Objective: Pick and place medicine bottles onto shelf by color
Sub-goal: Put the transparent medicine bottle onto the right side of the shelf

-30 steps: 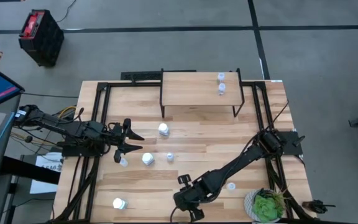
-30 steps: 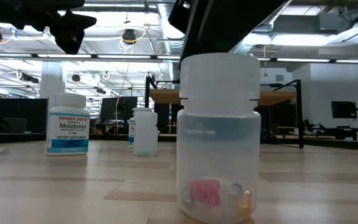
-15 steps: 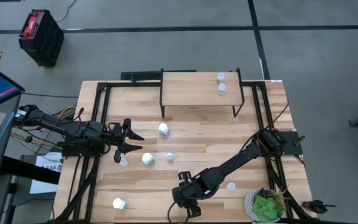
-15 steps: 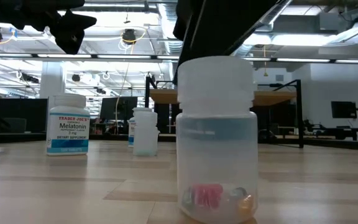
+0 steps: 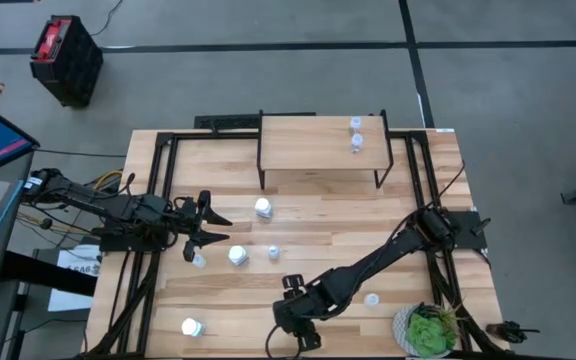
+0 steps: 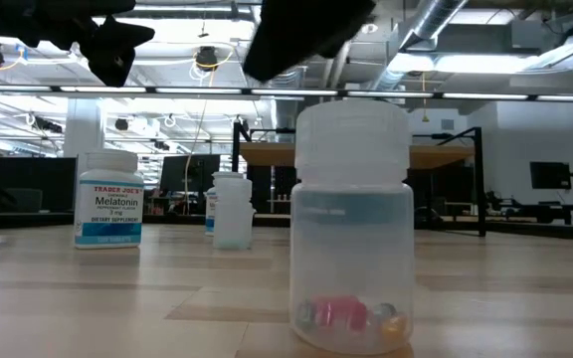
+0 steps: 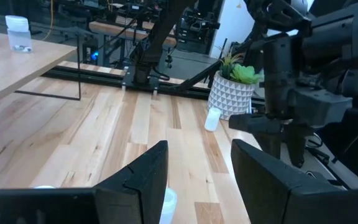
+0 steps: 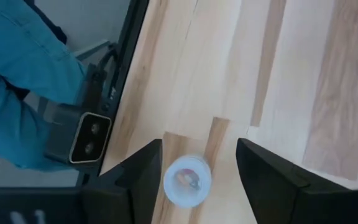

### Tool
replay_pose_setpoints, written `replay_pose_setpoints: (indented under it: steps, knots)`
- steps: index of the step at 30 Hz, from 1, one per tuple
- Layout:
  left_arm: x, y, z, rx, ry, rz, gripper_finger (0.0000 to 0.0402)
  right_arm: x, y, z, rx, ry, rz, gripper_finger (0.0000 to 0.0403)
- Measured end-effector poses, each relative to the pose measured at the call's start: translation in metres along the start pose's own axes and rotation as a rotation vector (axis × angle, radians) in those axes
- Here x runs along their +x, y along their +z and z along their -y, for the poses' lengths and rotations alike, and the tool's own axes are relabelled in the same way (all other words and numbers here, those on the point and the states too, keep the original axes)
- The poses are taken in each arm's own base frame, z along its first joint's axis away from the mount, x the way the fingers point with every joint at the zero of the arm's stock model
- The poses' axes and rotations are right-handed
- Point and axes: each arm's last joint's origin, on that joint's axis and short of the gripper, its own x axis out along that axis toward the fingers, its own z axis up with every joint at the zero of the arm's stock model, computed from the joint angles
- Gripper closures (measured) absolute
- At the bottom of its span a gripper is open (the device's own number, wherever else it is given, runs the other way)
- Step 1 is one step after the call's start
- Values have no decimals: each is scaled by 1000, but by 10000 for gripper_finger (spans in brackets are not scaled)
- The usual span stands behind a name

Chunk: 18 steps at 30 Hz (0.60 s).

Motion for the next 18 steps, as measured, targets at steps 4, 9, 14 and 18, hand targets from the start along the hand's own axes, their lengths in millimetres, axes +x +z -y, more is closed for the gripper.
replay_pose_setpoints:
  steps: [4,9,14,18]
  knots:
    - [0,0,0,0,0,0,237,1,-6,-8,-16,1,-33,176]
    - [0,0,0,0,0,0,237,5,-14,-13,-23,4,-50,175]
    - [0,0,0,0,0,0,237,6,-15,-16,-28,6,-46,177]
    - [0,0,0,0,0,0,237,6,-13,-13,-29,1,-31,180]
